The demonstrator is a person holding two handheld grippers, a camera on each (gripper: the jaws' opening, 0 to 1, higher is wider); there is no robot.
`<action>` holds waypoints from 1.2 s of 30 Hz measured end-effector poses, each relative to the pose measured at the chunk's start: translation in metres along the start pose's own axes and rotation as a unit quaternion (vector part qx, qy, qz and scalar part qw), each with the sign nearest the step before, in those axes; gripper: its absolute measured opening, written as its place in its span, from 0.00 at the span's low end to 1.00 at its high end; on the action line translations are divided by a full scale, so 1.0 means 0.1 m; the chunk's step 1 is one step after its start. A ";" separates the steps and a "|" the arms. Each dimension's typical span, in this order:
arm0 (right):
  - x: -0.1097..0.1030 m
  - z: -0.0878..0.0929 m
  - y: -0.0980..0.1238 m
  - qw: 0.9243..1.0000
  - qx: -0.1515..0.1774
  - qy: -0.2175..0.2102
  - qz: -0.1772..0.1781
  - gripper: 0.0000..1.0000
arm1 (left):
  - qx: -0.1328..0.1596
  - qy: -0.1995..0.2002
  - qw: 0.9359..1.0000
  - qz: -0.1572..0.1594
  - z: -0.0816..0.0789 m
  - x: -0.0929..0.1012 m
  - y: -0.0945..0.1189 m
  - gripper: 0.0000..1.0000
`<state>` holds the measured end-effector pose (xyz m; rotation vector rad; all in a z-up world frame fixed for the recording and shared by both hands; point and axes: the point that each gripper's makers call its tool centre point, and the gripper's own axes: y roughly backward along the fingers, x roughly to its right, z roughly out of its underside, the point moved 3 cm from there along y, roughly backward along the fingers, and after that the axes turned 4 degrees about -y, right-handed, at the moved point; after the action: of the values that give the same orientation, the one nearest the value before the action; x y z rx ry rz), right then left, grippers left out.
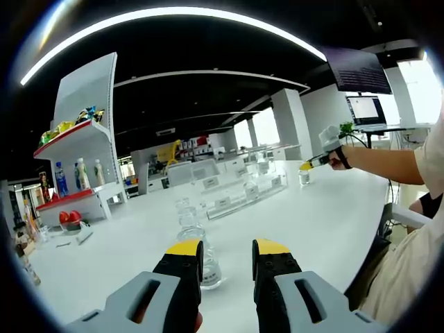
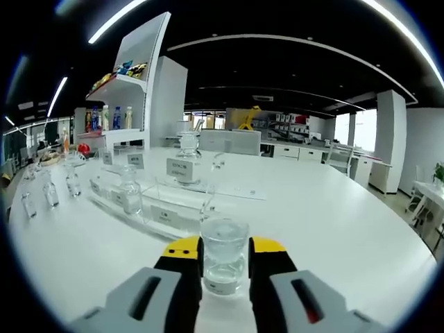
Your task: Identify the label on the chemical reagent bottle, grasp the chemical reagent bottle, and place it in the designated position on the reagent rack
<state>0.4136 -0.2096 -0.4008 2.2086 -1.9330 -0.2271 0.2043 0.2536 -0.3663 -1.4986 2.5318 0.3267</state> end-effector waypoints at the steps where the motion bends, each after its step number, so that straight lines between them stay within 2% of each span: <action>1: 0.00 0.00 0.00 1.000 0.000 -0.001 0.000 0.25 | 0.000 0.000 1.000 0.000 0.00 0.00 0.00 0.29; 36: -0.02 0.05 0.01 0.999 0.028 -0.019 0.004 0.19 | 0.003 0.003 1.000 0.010 0.00 0.05 -0.01 0.29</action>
<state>0.4111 -0.2085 -0.4057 2.2482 -1.9907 -0.2178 0.2032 0.2489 -0.3674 -1.4761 2.5516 0.3168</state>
